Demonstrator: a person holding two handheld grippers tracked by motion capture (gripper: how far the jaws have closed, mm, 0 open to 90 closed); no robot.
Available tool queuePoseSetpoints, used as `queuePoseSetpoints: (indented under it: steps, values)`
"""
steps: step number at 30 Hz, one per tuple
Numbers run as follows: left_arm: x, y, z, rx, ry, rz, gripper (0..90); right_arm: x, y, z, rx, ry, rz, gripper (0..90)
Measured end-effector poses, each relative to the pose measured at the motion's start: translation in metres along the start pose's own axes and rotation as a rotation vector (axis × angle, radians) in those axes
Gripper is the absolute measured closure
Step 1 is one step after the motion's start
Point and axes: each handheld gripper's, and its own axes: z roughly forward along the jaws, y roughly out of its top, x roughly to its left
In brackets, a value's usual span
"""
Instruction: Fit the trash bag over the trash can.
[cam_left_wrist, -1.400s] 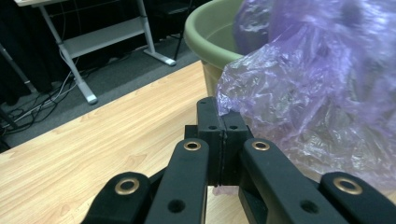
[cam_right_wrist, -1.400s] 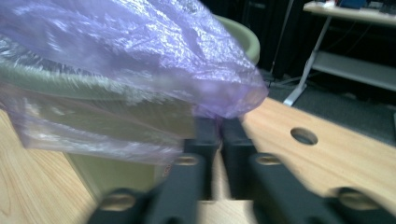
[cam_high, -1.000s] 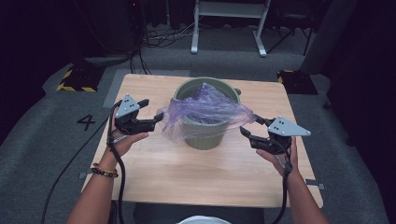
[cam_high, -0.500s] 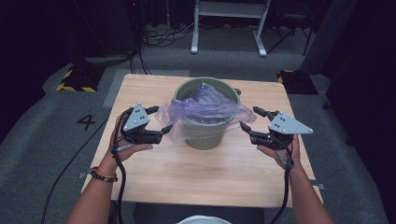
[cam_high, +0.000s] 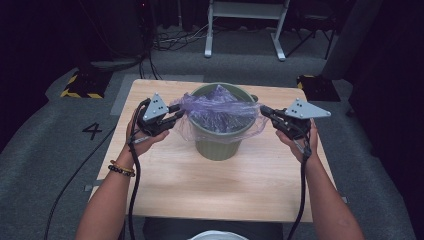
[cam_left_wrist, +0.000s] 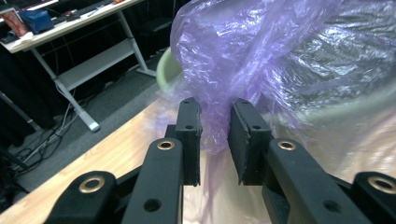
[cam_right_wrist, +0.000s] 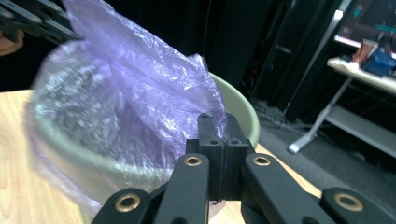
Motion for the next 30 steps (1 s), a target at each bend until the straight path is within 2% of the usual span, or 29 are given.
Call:
queuePoseSetpoints:
  steps: [3,4,5,8,9,11,12,13,15,18,21,22,24,26,30]
  values:
    - [0.006,0.003,0.008,0.008,-0.011,-0.02,74.9,-0.011,0.0,0.011,0.027,-0.01,0.052,90.0]
    - [0.007,0.003,0.01,0.016,-0.012,-0.023,77.5,-0.019,-0.001,0.019,0.056,-0.019,0.091,90.0]
    - [0.009,0.002,0.012,0.02,-0.016,-0.034,77.5,-0.019,-0.001,0.019,0.056,-0.019,0.091,90.0]
    - [0.012,-0.004,0.018,0.023,-0.009,-0.063,75.6,-0.029,-0.008,0.031,0.09,-0.014,0.164,90.0]
    - [0.012,-0.005,0.017,0.016,-0.005,-0.081,72.4,-0.03,-0.011,0.033,0.097,-0.013,0.175,90.0]
    - [0.015,-0.009,0.014,0.01,0.008,-0.134,53.9,-0.031,-0.015,0.036,0.113,-0.006,0.191,90.0]
    - [0.016,-0.01,0.011,0.004,-0.015,-0.156,41.8,-0.03,-0.017,0.037,0.119,-0.005,0.194,90.0]
    - [0.014,-0.012,0.007,-0.009,-0.025,-0.163,33.9,-0.03,-0.019,0.038,0.123,-0.002,0.195,90.0]
    - [0.004,-0.017,-0.006,-0.03,-0.017,-0.122,27.0,-0.029,-0.02,0.037,0.125,0.005,0.195,90.0]
    - [-0.009,-0.025,-0.022,-0.021,-0.045,-0.087,19.0,-0.026,-0.019,0.033,0.125,0.007,0.186,90.0]
    - [-0.023,-0.035,-0.033,-0.037,-0.076,-0.113,17.6,-0.025,-0.018,0.031,0.128,0.01,0.175,90.0]
    - [-0.027,-0.037,-0.034,-0.033,-0.083,-0.107,17.4,-0.023,-0.017,0.031,0.132,0.01,0.171,90.0]
    - [-0.04,-0.04,-0.031,-0.013,-0.098,-0.082,15.3,-0.022,-0.017,0.03,0.13,0.014,0.17,90.0]
    - [-0.049,-0.041,-0.024,0.005,-0.119,-0.079,15.1,-0.021,-0.016,0.031,0.137,0.016,0.164,90.0]
    - [-0.056,-0.039,-0.002,0.034,-0.097,-0.086,15.5,-0.019,-0.014,0.031,0.141,0.02,0.167,90.0]
